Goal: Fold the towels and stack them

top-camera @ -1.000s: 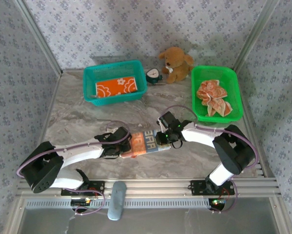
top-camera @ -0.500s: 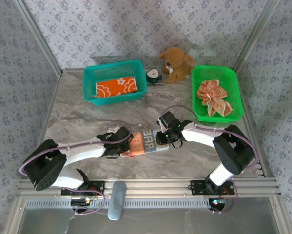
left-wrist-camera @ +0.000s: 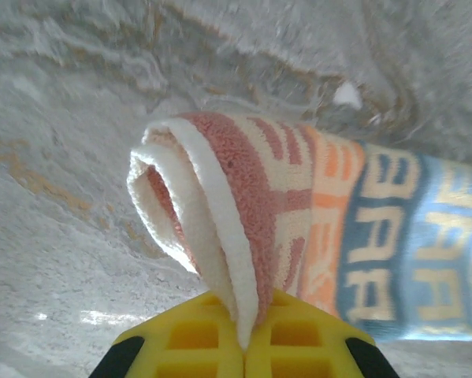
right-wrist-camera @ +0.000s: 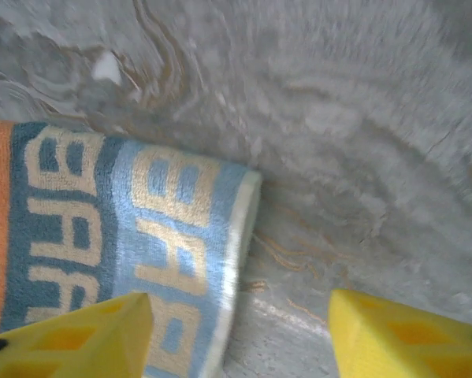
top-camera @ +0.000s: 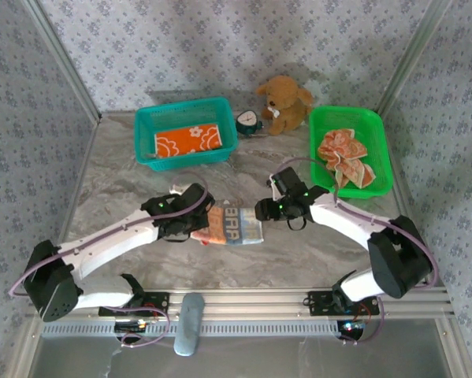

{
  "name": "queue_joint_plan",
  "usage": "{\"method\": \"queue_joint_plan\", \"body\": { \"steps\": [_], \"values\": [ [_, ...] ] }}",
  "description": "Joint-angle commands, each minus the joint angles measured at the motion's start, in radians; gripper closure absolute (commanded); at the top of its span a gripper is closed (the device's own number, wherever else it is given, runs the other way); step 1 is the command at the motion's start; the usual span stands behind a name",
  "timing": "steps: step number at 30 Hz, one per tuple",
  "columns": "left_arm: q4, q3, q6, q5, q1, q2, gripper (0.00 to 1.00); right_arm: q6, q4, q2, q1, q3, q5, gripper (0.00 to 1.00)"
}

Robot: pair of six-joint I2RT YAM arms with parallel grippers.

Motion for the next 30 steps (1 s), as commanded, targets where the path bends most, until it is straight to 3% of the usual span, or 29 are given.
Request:
{"method": "queue_joint_plan", "body": {
  "steps": [1,4,5,6,20,30],
  "values": [
    [-0.175,0.1,0.061,-0.031,0.015,-0.034,1.0,0.005,-0.062,-0.05,-0.024,0.056,-0.015,0.27],
    [-0.221,0.2,0.092,-0.035,0.024,-0.037,1.0,0.002,-0.08,-0.068,-0.043,0.089,-0.018,0.17],
    [-0.239,0.238,0.102,-0.036,0.028,-0.032,1.0,0.0,-0.084,-0.073,-0.047,0.099,-0.016,0.02],
    [-0.259,0.278,0.117,-0.037,0.033,-0.022,1.0,-0.001,-0.092,-0.077,-0.05,0.109,-0.013,0.0],
    [-0.513,0.905,0.319,-0.045,0.12,0.208,1.0,0.002,-0.123,-0.103,-0.074,0.188,0.009,0.0],
    [-0.558,1.368,0.474,-0.012,0.249,0.454,1.0,0.0,-0.137,-0.099,-0.111,0.216,0.004,0.0]
  ]
}}
